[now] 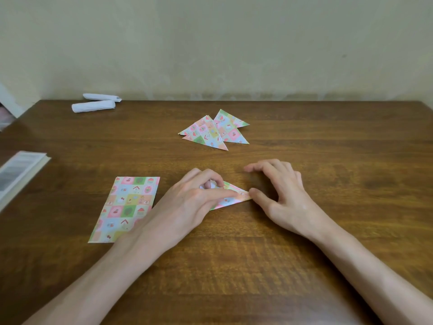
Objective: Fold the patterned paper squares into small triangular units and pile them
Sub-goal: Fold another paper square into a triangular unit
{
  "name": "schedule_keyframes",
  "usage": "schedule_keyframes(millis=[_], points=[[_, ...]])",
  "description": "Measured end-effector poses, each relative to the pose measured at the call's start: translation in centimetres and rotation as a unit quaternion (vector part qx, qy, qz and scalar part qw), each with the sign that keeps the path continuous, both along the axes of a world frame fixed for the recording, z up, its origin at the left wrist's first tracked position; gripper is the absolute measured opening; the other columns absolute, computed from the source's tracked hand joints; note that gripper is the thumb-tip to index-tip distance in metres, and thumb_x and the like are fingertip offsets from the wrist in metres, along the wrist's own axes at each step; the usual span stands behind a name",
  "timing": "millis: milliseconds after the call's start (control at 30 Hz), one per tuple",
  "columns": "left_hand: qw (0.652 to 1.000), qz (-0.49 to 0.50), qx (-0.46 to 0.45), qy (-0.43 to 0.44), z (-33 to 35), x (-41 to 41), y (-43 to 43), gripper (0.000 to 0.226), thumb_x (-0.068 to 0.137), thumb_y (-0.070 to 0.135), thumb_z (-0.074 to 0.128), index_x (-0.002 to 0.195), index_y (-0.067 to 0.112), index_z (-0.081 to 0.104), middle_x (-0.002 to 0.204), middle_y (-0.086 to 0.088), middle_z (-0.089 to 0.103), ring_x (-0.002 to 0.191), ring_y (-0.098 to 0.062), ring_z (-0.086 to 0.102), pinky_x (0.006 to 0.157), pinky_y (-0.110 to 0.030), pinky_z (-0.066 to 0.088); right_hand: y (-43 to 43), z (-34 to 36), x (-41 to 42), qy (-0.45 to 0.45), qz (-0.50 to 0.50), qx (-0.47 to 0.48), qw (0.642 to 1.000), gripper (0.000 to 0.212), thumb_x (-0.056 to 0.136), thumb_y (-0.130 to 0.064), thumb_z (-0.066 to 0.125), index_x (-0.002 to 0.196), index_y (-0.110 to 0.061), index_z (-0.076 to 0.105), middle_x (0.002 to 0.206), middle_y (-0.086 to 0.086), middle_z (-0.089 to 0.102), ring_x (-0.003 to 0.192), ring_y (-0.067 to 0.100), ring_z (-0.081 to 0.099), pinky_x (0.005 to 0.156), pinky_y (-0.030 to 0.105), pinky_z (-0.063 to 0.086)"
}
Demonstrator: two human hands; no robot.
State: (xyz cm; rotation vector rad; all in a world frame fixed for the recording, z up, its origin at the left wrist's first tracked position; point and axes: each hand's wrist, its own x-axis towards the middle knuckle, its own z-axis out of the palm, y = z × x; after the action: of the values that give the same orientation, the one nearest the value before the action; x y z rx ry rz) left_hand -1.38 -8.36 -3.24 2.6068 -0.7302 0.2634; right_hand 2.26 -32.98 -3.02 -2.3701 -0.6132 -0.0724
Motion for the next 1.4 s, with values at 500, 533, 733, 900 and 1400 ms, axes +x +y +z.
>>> schedule_keyframes(millis=[500, 533, 733, 900, 1400], points=[[1.000, 0.004, -0.003, -0.006, -0.28, 0.03, -0.05, 0.038, 0.100, 0.019, 0.060, 0.130, 0.041, 0.069, 0.124, 0.017, 0.052, 0.104, -0.006, 0.045, 0.085, -0.027, 0.047, 0.12, 0.05, -0.11, -0.017, 0.008, -0.032, 0.999, 0.036, 0.095, -0.018, 0.063, 0.122, -0.041, 0.061, 0.127, -0.020, 0.047, 0.127, 0.004, 0.035, 0.105, 0.031, 0.020], [1.000, 0.004, -0.003, -0.006, -0.27, 0.03, -0.05, 0.038, 0.100, 0.019, 0.061, 0.130, 0.041, 0.069, 0.124, 0.017, 0.052, 0.104, -0.006, 0.045, 0.085, -0.028, 0.048, 0.12, 0.08, -0.12, -0.017, 0.008, -0.034, 0.999, 0.036, 0.095, -0.018, 0.063, 0.123, -0.041, 0.060, 0.127, -0.020, 0.047, 0.127, 0.004, 0.035, 0.105, 0.032, 0.021], [1.000, 0.002, -0.008, -0.016, -0.49, 0.19, -0.13, 0.037, 0.099, 0.017, 0.062, 0.128, 0.039, 0.071, 0.123, 0.014, 0.054, 0.102, -0.008, 0.046, 0.083, -0.033, 0.051, 0.23, 0.15, -0.23, -0.022, 0.008, -0.043, 0.999, 0.036, 0.095, -0.019, 0.063, 0.123, -0.041, 0.060, 0.128, -0.019, 0.047, 0.128, 0.005, 0.035, 0.104, 0.031, 0.020], [1.000, -0.003, -0.001, -0.018, -0.31, 0.28, -0.10, 0.034, 0.100, 0.022, 0.057, 0.127, 0.037, 0.073, 0.122, 0.013, 0.055, 0.102, -0.010, 0.047, 0.080, -0.035, 0.052, 0.35, 0.19, -0.41, -0.034, 0.014, -0.057, 0.998, 0.037, 0.096, -0.018, 0.061, 0.124, -0.041, 0.057, 0.128, -0.019, 0.045, 0.129, 0.005, 0.034, 0.107, 0.033, 0.022], [0.999, -0.011, -0.007, -0.030, -0.47, 0.60, -0.03, 0.034, 0.099, 0.016, 0.068, 0.126, 0.036, 0.073, 0.120, 0.012, 0.056, 0.097, -0.010, 0.046, 0.077, -0.037, 0.053, -0.12, 0.69, 0.02, 0.051, 0.009, 0.016, 0.999, 0.054, 0.089, -0.003, 0.060, 0.127, -0.040, 0.055, 0.130, -0.027, 0.049, 0.132, -0.006, 0.030, 0.107, 0.012, 0.011]])
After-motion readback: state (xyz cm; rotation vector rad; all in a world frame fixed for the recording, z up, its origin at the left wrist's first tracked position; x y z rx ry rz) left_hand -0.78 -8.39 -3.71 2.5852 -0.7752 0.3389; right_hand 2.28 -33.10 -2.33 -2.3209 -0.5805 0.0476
